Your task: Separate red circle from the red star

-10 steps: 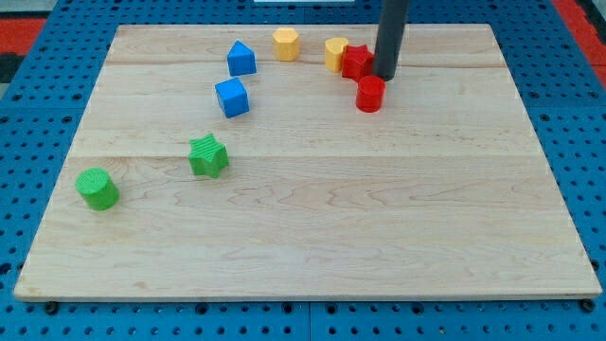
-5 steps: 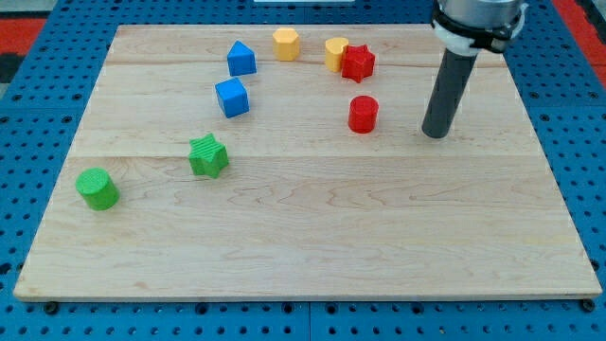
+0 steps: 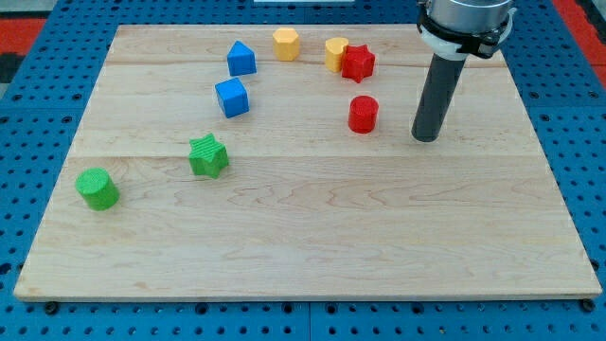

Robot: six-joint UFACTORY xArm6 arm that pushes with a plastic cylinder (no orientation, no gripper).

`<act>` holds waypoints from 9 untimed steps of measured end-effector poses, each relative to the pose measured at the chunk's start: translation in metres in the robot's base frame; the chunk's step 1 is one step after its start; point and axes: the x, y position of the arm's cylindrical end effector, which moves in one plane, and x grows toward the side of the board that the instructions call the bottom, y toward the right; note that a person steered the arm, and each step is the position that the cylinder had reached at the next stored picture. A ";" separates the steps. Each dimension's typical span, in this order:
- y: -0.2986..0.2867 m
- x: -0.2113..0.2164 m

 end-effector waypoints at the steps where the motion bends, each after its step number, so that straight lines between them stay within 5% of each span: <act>1: 0.000 0.000; 4: 0.056 -0.010; 7: 0.019 -0.026; 9: 0.026 -0.125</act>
